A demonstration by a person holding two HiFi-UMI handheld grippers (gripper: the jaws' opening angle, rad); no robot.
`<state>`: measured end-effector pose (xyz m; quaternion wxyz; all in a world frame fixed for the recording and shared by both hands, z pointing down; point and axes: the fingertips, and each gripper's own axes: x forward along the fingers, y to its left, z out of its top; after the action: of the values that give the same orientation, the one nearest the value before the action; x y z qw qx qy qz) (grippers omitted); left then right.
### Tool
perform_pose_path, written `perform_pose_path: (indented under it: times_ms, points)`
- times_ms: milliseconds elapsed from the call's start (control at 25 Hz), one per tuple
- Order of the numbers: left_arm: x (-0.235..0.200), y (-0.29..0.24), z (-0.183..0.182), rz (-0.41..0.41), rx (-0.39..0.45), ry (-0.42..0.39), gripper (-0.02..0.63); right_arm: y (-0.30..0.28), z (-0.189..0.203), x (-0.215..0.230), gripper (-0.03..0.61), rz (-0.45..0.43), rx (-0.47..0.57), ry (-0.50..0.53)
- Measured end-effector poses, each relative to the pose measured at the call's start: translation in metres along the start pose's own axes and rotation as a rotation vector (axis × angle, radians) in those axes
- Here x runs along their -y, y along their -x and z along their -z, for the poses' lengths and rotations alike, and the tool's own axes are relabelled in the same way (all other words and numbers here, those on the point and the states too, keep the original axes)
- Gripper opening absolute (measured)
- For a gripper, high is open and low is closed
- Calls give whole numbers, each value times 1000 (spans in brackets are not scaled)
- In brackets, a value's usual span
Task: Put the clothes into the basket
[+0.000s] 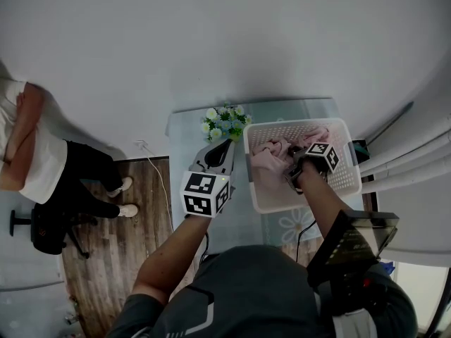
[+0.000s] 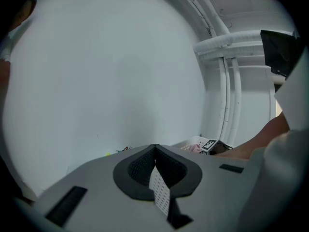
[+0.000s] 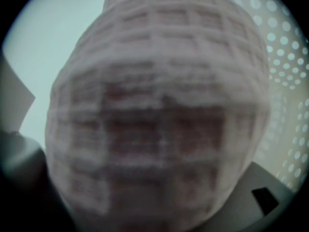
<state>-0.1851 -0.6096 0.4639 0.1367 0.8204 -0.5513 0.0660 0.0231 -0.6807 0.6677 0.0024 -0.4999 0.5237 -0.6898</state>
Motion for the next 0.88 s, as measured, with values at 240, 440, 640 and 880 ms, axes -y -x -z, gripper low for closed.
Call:
perform_pose_path:
  times_ms: [240,440,640,880]
  points:
    - [-8,-1,2,-6,-7,11,9,-16,1,10,321,20,-43,-48]
    - [-13,-1,3,-8,-9,14,9,-26,1,17,321,29,-66,-50]
    - [-14,-2,9,-13,-12,26,9,-33,1,24,321,34,-81,-36]
    - [-9,6,7,-8,-11,25,9,-31,2,25,325,35,-82,-34]
